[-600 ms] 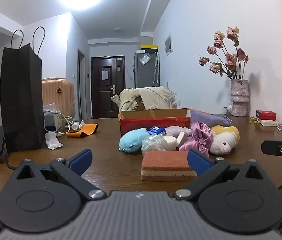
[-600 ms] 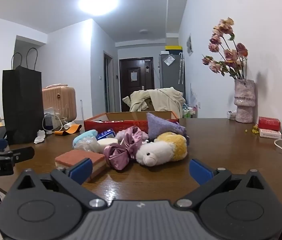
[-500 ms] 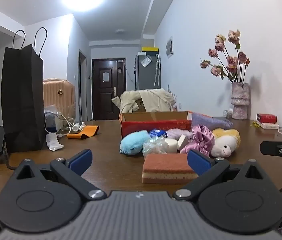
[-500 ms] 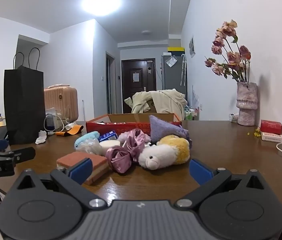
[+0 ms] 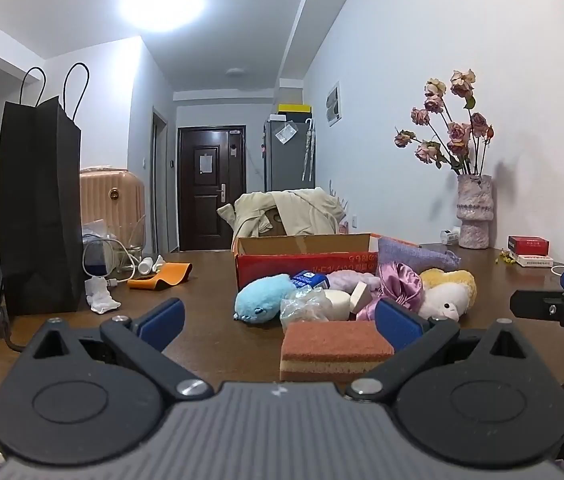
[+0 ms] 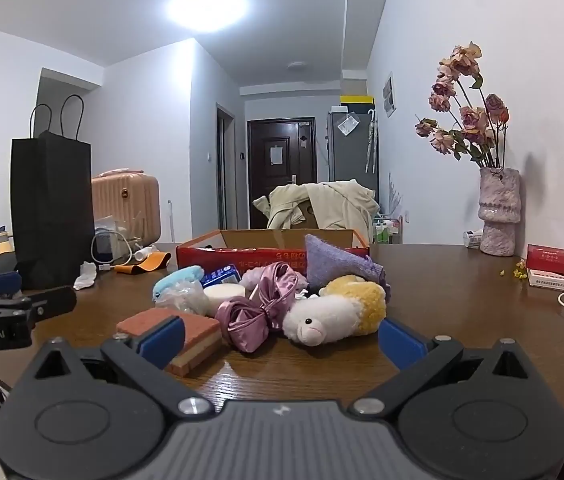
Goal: Organize soft objects
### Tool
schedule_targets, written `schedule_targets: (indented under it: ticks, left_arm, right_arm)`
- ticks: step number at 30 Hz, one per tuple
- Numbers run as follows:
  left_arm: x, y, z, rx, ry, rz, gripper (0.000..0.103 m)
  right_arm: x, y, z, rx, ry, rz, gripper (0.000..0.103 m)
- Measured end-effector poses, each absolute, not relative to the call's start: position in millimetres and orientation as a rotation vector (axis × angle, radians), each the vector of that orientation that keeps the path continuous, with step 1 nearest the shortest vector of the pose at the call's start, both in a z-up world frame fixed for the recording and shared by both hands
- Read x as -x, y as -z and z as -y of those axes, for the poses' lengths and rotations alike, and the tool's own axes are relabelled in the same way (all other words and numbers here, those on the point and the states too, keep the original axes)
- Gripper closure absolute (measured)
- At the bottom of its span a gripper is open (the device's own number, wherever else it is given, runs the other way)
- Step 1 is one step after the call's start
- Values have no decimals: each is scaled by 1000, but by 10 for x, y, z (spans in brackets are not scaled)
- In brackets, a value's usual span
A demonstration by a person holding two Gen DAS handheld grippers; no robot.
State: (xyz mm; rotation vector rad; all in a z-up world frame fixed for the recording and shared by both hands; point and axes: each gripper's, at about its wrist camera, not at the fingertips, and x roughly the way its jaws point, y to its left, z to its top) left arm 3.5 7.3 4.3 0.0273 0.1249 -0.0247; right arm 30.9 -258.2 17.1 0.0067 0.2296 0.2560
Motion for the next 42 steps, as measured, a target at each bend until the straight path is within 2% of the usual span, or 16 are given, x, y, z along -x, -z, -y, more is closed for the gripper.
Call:
schedule_targets:
  ticks: [42]
  left_arm:
    - [-15,-48,-74,-35,28,-122,0]
  right_arm:
    - [-304,-159,2601,-27,-253,-240,0]
